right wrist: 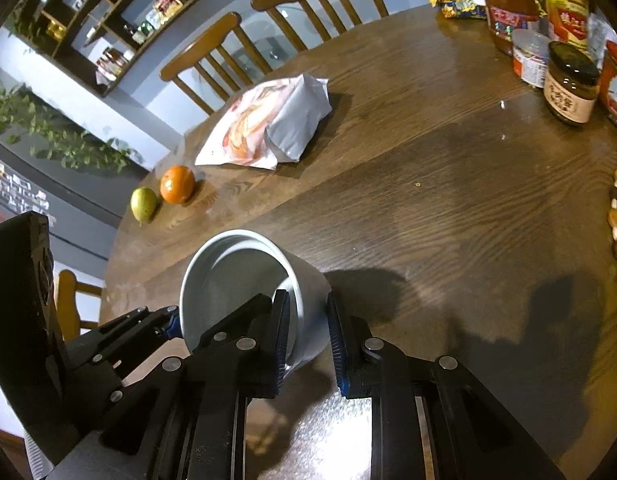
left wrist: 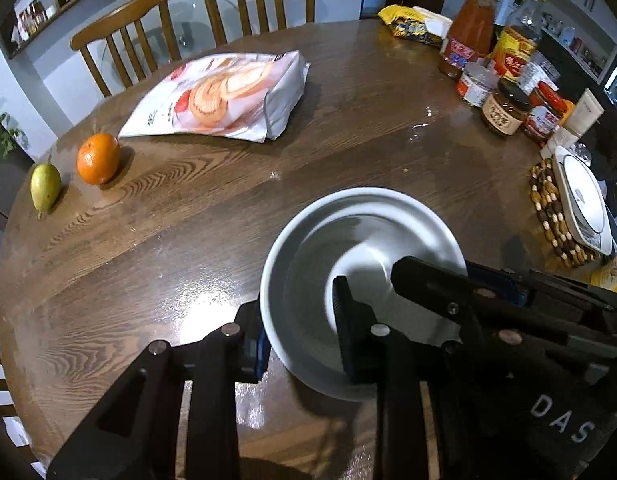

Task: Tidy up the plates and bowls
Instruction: 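Lift the small white ramekin with the left gripper toward the bowl stack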

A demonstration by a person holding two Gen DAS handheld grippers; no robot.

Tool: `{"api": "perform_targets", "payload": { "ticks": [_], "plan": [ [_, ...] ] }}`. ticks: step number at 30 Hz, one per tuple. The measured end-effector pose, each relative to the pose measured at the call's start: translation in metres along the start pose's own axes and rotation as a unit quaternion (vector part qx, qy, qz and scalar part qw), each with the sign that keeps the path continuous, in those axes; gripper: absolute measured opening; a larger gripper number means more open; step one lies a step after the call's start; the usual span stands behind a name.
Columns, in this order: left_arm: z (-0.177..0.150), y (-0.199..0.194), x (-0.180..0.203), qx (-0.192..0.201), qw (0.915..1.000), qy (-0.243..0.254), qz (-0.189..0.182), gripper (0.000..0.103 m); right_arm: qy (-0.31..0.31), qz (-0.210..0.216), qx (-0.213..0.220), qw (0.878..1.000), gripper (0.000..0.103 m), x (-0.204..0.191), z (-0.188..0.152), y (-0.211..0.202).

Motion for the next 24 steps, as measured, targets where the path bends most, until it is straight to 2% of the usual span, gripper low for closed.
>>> {"api": "perform_targets", "payload": {
  "ticks": [11, 24],
  "plan": [
    [-0.020, -0.037, 0.005, 0.029, 0.9995, 0.013, -0.002, 0.023, -0.005, 0.006, 0.027, 1.000, 0.023, -0.014, -0.018, -0.035],
    [-0.051, -0.062, 0.006, 0.039, 0.9992, 0.011, 0.001, 0.023, -0.014, 0.008, 0.032, 0.999, 0.023, -0.028, -0.046, -0.058]
  ]
}}
Point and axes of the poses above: each gripper's, at about its wrist camera, not at the fingertips, and y roughly the way its jaws point, x to its right, z to its top, the point moved 5 cm from there along y, roughly the way its jaws point, and after that the axes turned 13 degrees about -y, right-handed, at the moved point
